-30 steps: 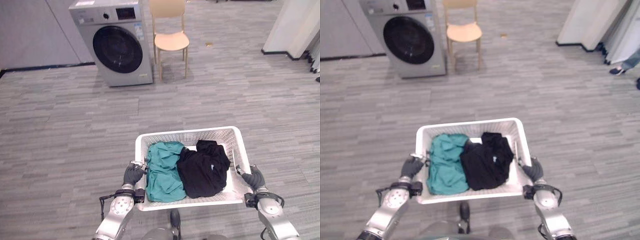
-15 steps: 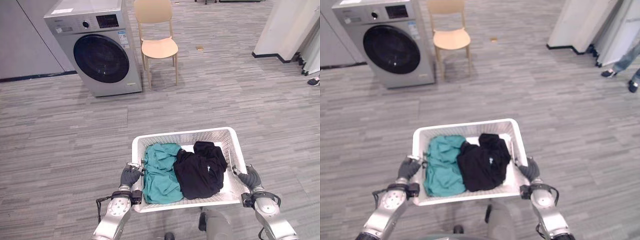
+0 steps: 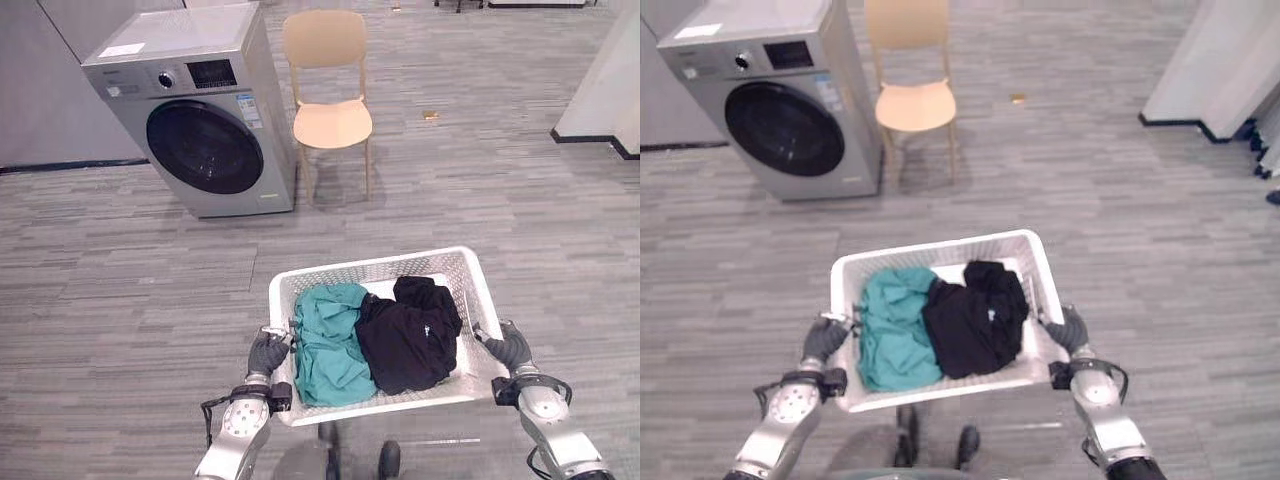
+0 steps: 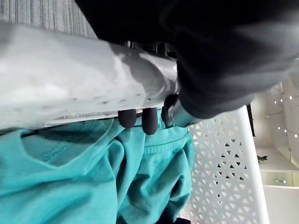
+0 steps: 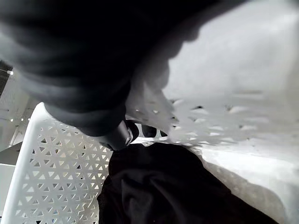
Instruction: Grab the laundry basket,head to the washer,open it,put in the laundry and shut it.
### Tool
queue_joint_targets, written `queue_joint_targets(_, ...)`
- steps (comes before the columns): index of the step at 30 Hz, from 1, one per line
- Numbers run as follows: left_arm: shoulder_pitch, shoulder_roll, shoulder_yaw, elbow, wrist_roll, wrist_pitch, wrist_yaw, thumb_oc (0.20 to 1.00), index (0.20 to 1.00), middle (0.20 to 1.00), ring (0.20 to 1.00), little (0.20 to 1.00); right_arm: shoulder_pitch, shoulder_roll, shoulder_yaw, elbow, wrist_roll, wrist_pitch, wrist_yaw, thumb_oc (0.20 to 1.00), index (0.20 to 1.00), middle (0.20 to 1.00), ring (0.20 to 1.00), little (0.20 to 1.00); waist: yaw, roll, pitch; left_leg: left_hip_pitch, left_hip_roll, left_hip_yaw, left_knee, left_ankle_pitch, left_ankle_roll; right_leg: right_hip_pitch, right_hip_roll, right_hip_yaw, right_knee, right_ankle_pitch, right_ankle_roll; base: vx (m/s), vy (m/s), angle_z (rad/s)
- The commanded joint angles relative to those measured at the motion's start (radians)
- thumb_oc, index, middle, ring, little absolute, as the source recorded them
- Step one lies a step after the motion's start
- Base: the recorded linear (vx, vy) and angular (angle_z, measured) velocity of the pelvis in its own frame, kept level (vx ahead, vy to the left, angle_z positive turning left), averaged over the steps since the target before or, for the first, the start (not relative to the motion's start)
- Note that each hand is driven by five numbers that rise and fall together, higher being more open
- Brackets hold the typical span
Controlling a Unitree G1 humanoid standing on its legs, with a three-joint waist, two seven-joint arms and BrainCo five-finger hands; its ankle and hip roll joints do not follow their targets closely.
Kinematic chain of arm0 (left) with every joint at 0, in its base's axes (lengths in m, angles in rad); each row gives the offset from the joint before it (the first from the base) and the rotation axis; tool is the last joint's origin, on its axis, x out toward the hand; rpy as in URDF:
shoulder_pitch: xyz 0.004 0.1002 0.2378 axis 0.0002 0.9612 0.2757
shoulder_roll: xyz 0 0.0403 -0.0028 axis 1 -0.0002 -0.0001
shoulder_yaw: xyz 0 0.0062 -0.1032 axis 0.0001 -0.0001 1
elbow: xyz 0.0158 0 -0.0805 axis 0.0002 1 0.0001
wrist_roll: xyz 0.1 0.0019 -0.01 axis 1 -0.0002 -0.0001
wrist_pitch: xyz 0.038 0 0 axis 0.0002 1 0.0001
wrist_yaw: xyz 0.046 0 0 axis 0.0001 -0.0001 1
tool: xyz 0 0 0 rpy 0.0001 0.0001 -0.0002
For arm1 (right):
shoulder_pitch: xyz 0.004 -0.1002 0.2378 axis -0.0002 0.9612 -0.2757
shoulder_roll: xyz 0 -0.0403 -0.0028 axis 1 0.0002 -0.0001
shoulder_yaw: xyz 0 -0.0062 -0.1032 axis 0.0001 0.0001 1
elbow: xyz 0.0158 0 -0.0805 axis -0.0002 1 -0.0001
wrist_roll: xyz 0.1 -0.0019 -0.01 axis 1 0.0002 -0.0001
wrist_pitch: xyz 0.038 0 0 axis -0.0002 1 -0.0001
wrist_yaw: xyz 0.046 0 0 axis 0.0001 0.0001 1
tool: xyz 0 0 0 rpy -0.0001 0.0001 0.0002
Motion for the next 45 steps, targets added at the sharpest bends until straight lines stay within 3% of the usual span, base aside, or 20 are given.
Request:
queue_joint_targets(1, -0.055, 0.016, -0.021, -0.081, -0.028, -0.077, -0.040, 0.200, 0.200, 0.200, 0.200, 0.200, -0.047, 0.032, 0.000, -0.134, 0.102, -0.142, 0.063, 0.200, 0.200, 0.200, 0.200, 0.200, 0.035, 0.006, 0.002, 0.045, 0.022, 0.008, -0.058, 0.077, -0.018, 0.042, -0.056, -0.004, 0.016, -0.075, 0.112, 0.39, 0.046, -0.39)
queue_joint_targets(6, -0.042, 0.023, -0.011, -0.090, -0.023, -0.072, -0.046, 0.200, 0.200, 0.200, 0.200, 0.200, -0.041, 0.045, -0.002, -0.132, 0.099, -0.135, 0.064, 0.200, 0.200, 0.200, 0.200, 0.200, 0.070, 0.004, -0.015, 0.018, 0.054, 0.039, -0.081, 0.129, -0.020, 0.123, -0.053, 0.035, 0.033, -0.131, 0.120, 0.43, 0.153, -0.13)
queue_joint_targets(8, -0.042, 0.027, -0.010, -0.081, -0.020, -0.068, -0.048, 0.200, 0.200, 0.200, 0.200, 0.200, -0.034, 0.056, 0.002, -0.133, 0.096, -0.141, 0.070, 0.200, 0.200, 0.200, 0.200, 0.200, 0.073, -0.001, -0.036, 0.027, 0.048, 0.023, -0.050, 0.134, -0.009, 0.151, -0.081, 0.040, 0.043, -0.142, 0.139, 0.44, 0.241, -0.21)
queue_joint_targets(9, -0.043, 0.033, -0.016, -0.079, -0.018, -0.066, -0.049, 0.200, 0.200, 0.200, 0.200, 0.200, -0.031, 0.069, 0.006, -0.129, 0.103, -0.140, 0.077, 0.200, 0.200, 0.200, 0.200, 0.200, 0.074, -0.016, -0.046, 0.019, 0.033, 0.014, -0.011, 0.110, 0.007, 0.142, -0.111, 0.049, 0.082, -0.129, 0.153, 0.58, 0.395, -0.16)
queue_joint_targets(10, -0.050, 0.064, -0.010, -0.083, -0.014, -0.066, -0.053, 0.200, 0.200, 0.200, 0.200, 0.200, -0.046, 0.091, 0.020, -0.114, 0.092, -0.145, 0.085, 0.200, 0.200, 0.200, 0.200, 0.200, 0.071, -0.035, -0.046, 0.065, 0.002, 0.014, 0.024, 0.048, 0.049, 0.065, -0.154, 0.089, 0.276, -0.049, 0.180, 0.52, 0.379, -0.07)
queue_joint_targets(13, -0.051, 0.077, -0.005, -0.097, -0.024, -0.071, -0.049, 0.200, 0.200, 0.200, 0.200, 0.200, -0.060, 0.101, 0.028, -0.121, 0.084, -0.141, 0.096, 0.200, 0.200, 0.200, 0.200, 0.200, 0.043, -0.019, -0.031, 0.186, -0.009, 0.020, -0.033, 0.005, 0.067, -0.088, -0.148, 0.082, 0.377, 0.003, 0.168, 0.36, 0.236, -0.09)
queue_joint_targets(17, -0.044, 0.084, 0.001, -0.108, -0.029, -0.077, -0.051, 0.200, 0.200, 0.200, 0.200, 0.200, -0.070, 0.100, 0.033, -0.122, 0.091, -0.138, 0.099, 0.200, 0.200, 0.200, 0.200, 0.200, 0.014, -0.001, -0.012, 0.273, -0.013, 0.024, -0.078, -0.026, 0.067, -0.171, -0.136, 0.009, 0.309, -0.008, 0.157, 0.31, 0.097, 0.04)
queue_joint_targets(20, -0.045, 0.075, 0.008, -0.092, -0.017, -0.077, -0.054, 0.200, 0.200, 0.200, 0.200, 0.200, -0.066, 0.096, 0.028, -0.124, 0.097, -0.138, 0.098, 0.200, 0.200, 0.200, 0.200, 0.200, -0.023, -0.003, 0.008, 0.377, -0.037, -0.007, -0.110, -0.074, 0.061, -0.269, -0.100, -0.016, 0.157, 0.028, 0.169, 0.41, 0.053, 0.63)
queue_joint_targets(24, -0.066, 0.064, 0.008, -0.079, 0.002, -0.083, -0.053, 0.200, 0.200, 0.200, 0.200, 0.200, -0.039, 0.093, 0.015, -0.132, 0.092, -0.142, 0.103, 0.200, 0.200, 0.200, 0.200, 0.200, -0.058, -0.002, 0.013, 0.459, -0.041, -0.062, -0.106, -0.143, 0.047, -0.331, -0.085, -0.028, 0.077, 0.080, 0.188, 0.42, -0.020, 0.52)
queue_joint_targets(27, -0.065, 0.058, 0.001, -0.078, 0.009, -0.085, -0.060, 0.200, 0.200, 0.200, 0.200, 0.200, -0.007, 0.087, -0.003, -0.134, 0.095, -0.142, 0.111, 0.200, 0.200, 0.200, 0.200, 0.200, -0.076, -0.009, -0.016, 0.523, -0.043, -0.102, -0.087, -0.209, 0.028, -0.314, -0.093, -0.012, 0.077, 0.105, 0.173, 0.54, -0.103, 0.93)
queue_joint_targets(29, -0.070, 0.044, -0.015, -0.074, 0.000, -0.083, -0.058, 0.200, 0.200, 0.200, 0.200, 0.200, 0.007, 0.079, -0.004, -0.134, 0.102, -0.147, 0.110, 0.200, 0.200, 0.200, 0.200, 0.200, -0.088, 0.007, -0.032, 0.517, 0.003, -0.117, 0.014, -0.177, -0.019, -0.281, -0.080, -0.008, 0.105, 0.092, 0.146, 0.53, -0.233, 0.83)
queue_joint_targets(30, -0.074, 0.037, -0.028, -0.073, -0.015, -0.080, -0.055, 0.200, 0.200, 0.200, 0.200, 0.200, 0.002, 0.065, -0.006, -0.132, 0.106, -0.146, 0.101, 0.200, 0.200, 0.200, 0.200, 0.200, -0.085, 0.011, -0.022, 0.453, 0.040, -0.102, 0.202, -0.116, -0.053, -0.240, -0.079, -0.021, 0.109, 0.072, 0.123, 0.50, -0.325, 0.78)
queue_joint_targets(31, -0.074, 0.040, -0.029, -0.078, -0.019, -0.077, -0.056, 0.200, 0.200, 0.200, 0.200, 0.200, 0.000, 0.051, -0.014, -0.134, 0.119, -0.144, 0.091, 0.200, 0.200, 0.200, 0.200, 0.200, -0.084, -0.005, -0.016, 0.368, 0.053, -0.095, 0.341, -0.043, -0.049, -0.189, -0.068, -0.016, 0.095, 0.038, 0.088, 0.45, -0.265, 0.47)
queue_joint_targets(32, -0.074, 0.040, -0.029, -0.079, -0.023, -0.076, -0.057, 0.200, 0.200, 0.200, 0.200, 0.200, -0.001, 0.044, -0.015, -0.132, 0.122, -0.139, 0.089, 0.200, 0.200, 0.200, 0.200, 0.200, -0.074, -0.013, -0.011, 0.320, 0.043, -0.091, 0.377, -0.055, -0.032, -0.167, -0.066, -0.011, 0.090, 0.021, 0.078, 0.57, -0.216, 0.06)
queue_joint_targets(33, -0.074, 0.037, -0.031, -0.077, -0.027, -0.071, -0.060, 0.200, 0.200, 0.200, 0.200, 0.200, -0.006, 0.033, -0.022, -0.136, 0.119, -0.138, 0.081, 0.200, 0.200, 0.200, 0.200, 0.200, -0.050, -0.034, -0.001, 0.228, 0.012, -0.074, 0.303, -0.119, 0.008, -0.114, -0.069, 0.009, 0.078, -0.012, 0.082, 0.50, -0.105, -0.33)
queue_joint_targets(34, -0.075, 0.037, -0.031, -0.074, -0.025, -0.069, -0.059, 0.200, 0.200, 0.200, 0.200, 0.200, -0.007, 0.029, -0.024, -0.135, 0.120, -0.138, 0.079, 0.200, 0.200, 0.200, 0.200, 0.200, -0.043, -0.040, 0.000, 0.201, -0.004, -0.070, 0.268, -0.136, 0.019, -0.099, -0.072, 0.014, 0.075, -0.022, 0.085, 0.63, -0.045, -0.66)
queue_joint_targets(35, -0.077, 0.038, -0.032, -0.076, -0.027, -0.069, -0.057, 0.200, 0.200, 0.200, 0.200, 0.200, -0.013, 0.026, -0.023, -0.131, 0.114, -0.138, 0.073, 0.200, 0.200, 0.200, 0.200, 0.200, -0.018, -0.026, 0.009, 0.137, -0.020, -0.073, 0.148, -0.063, 0.009, -0.056, -0.052, 0.042, 0.073, -0.051, 0.085, 0.43, 0.042, -0.72)
queue_joint_targets(37, -0.078, 0.037, -0.032, -0.076, -0.021, -0.067, -0.052, 0.200, 0.200, 0.200, 0.200, 0.200, -0.013, 0.030, -0.027, -0.125, 0.107, -0.140, 0.063, 0.200, 0.200, 0.200, 0.200, 0.200, -0.009, -0.011, 0.008, 0.114, -0.021, -0.072, 0.073, 0.004, -0.002, -0.026, -0.033, 0.054, 0.078, -0.072, 0.081, 0.38, 0.109, -0.52)
queue_joint_targets(41, -0.074, 0.035, -0.029, -0.067, -0.014, -0.066, -0.056, 0.200, 0.200, 0.200, 0.200, 0.200, -0.014, 0.043, -0.019, -0.111, 0.090, -0.139, 0.071, 0.200, 0.200, 0.200, 0.200, 0.200, -0.002, 0.001, -0.009, 0.168, -0.031, -0.084, 0.015, -0.010, 0.015, -0.013, -0.034, 0.077, 0.126, -0.108, 0.096, 0.20, 0.123, -0.84)
queue_joint_targets(45, -0.069, 0.062, -0.015, -0.060, -0.007, -0.064, -0.057, 0.200, 0.200, 0.200, 0.200, 0.200, -0.044, 0.075, 0.007, -0.077, 0.065, -0.133, 0.085, 0.200, 0.200, 0.200, 0.200, 0.200, -0.005, 0.009, -0.001, 0.243, -0.027, -0.048, -0.002, -0.050, 0.058, -0.141, -0.080, 0.120, 0.355, -0.063, 0.152, 0.12, 0.105, -0.47)
